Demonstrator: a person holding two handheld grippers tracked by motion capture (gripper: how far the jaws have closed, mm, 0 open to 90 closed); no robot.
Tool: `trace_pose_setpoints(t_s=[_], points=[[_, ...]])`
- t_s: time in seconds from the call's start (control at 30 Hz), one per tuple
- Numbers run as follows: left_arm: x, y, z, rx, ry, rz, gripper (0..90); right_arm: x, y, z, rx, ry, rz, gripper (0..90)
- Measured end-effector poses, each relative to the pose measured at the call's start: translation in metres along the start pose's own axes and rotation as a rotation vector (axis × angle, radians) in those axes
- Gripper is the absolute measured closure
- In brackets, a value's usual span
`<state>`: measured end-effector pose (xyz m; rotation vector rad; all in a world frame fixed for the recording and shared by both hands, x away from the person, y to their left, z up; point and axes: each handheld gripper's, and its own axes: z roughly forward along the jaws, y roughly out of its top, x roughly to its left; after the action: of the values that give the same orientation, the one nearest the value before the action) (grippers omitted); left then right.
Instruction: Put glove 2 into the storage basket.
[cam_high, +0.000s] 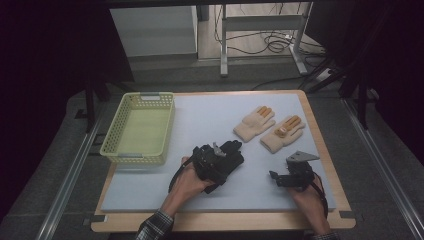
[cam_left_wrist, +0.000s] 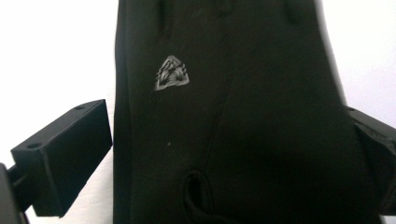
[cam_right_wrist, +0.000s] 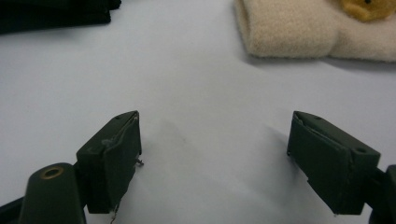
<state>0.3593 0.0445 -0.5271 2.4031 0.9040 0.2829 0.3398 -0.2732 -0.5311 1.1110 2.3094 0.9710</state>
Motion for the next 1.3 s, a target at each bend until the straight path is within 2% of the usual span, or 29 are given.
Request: trace_pose_setpoints(t_s=[0.07,0.17,0.33,0.47,0.6,0.83,0.93,1.07,1.3], points=[[0.004,-0.002,0.002,0.009,-0.047,-0.034,0.0,0.000,0.000,0.000,0.000,0.000,0.000,17.4],[0.001,-0.003,-0.002,0.005,-0.045,-0.041,6.6,0.000,0.000,0.000,0.001,0.000,0.000,17.4],[-0.002,-0.002,-0.009,-0.008,-0.035,-0.032,28.1,0.000,0.000,0.000,0.001,-0.002,-0.002,17.4],[0.008,-0.002,-0.012,-0.016,-0.039,-0.065,52.4,0.000,0.000,0.000,0.001,-0.002,-0.002,17.4],[0.013,-0.002,-0.014,-0.012,-0.042,-0.083,64.9,0.000,0.000,0.000,0.001,-0.002,-0.002,17.3],[0.018,0.002,-0.019,-0.012,-0.055,-0.101,66.2,0.000,0.000,0.000,0.001,-0.003,-0.003,17.3],[0.021,0.006,-0.027,-0.019,-0.032,-0.103,66.1,0.000,0.000,0.000,0.001,-0.004,-0.003,17.3],[0.029,0.013,-0.044,-0.038,-0.021,-0.116,66.0,0.000,0.000,0.000,0.000,-0.004,-0.003,17.3],[0.053,0.027,-0.084,-0.053,0.049,-0.135,65.4,0.000,0.000,0.000,0.000,-0.004,-0.003,17.3]])
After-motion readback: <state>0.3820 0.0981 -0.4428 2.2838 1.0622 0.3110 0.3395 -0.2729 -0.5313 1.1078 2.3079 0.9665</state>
